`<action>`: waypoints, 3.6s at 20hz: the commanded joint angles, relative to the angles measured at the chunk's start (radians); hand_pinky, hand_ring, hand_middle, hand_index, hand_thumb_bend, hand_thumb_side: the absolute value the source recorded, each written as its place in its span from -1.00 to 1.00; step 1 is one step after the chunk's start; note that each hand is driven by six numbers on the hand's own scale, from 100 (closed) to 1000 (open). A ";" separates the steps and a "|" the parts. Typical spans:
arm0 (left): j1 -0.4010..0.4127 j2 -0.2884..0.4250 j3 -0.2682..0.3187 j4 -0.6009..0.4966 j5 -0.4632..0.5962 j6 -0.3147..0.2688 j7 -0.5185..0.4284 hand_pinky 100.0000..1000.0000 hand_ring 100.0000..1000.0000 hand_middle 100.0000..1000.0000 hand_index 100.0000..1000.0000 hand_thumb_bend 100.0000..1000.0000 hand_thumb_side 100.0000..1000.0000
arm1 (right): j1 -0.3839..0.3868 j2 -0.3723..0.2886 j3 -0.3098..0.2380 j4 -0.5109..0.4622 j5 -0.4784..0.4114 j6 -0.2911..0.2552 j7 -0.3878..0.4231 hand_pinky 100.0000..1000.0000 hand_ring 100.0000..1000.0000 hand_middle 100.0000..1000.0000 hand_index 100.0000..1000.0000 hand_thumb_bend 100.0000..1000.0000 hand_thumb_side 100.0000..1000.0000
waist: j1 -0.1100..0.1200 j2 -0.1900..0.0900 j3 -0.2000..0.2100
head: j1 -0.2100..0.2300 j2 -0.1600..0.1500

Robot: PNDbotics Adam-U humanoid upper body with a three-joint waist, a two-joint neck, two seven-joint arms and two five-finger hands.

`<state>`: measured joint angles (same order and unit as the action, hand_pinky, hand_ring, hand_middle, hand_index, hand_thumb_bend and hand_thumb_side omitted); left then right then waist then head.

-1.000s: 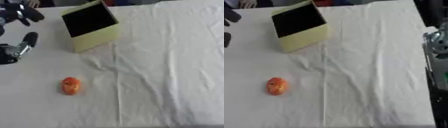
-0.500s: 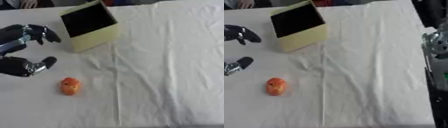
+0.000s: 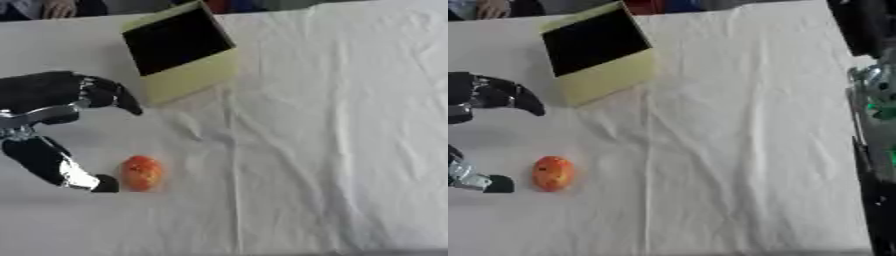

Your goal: Pick up objects on the table and place them in the box.

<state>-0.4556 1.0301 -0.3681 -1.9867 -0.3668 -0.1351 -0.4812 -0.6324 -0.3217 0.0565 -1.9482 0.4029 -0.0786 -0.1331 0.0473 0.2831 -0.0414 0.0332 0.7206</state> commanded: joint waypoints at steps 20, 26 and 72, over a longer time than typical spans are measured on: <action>-0.025 -0.088 -0.093 0.023 -0.014 0.240 -0.119 0.16 0.54 0.54 0.71 -0.36 -0.34 | 0.002 -0.008 -0.003 -0.008 -0.014 -0.001 -0.004 0.58 0.38 0.10 0.56 -1.00 0.82 | 0.000 -0.020 -0.010 | 0.009 0.007; -0.023 -0.110 -0.107 0.089 -0.085 0.237 -0.124 0.19 0.56 0.54 0.71 -0.22 -0.28 | 0.004 -0.006 -0.004 -0.009 -0.017 -0.001 -0.005 0.58 0.38 0.09 0.56 -1.00 0.83 | 0.001 -0.019 -0.013 | 0.011 0.006; -0.066 -0.076 -0.004 -0.011 -0.184 0.213 -0.083 -0.41 0.08 -0.08 0.28 -1.00 -0.78 | 0.014 -0.007 -0.008 -0.006 -0.022 -0.006 -0.006 0.59 0.38 0.09 0.56 -1.00 0.84 | 0.008 -0.019 -0.009 | -0.002 -0.008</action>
<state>-0.5065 0.9151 -0.4055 -1.9749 -0.5601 0.0708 -0.5748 -0.6070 -0.3139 0.0554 -1.9473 0.3843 -0.0814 -0.1392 0.0543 0.2839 -0.0529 0.0345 0.7201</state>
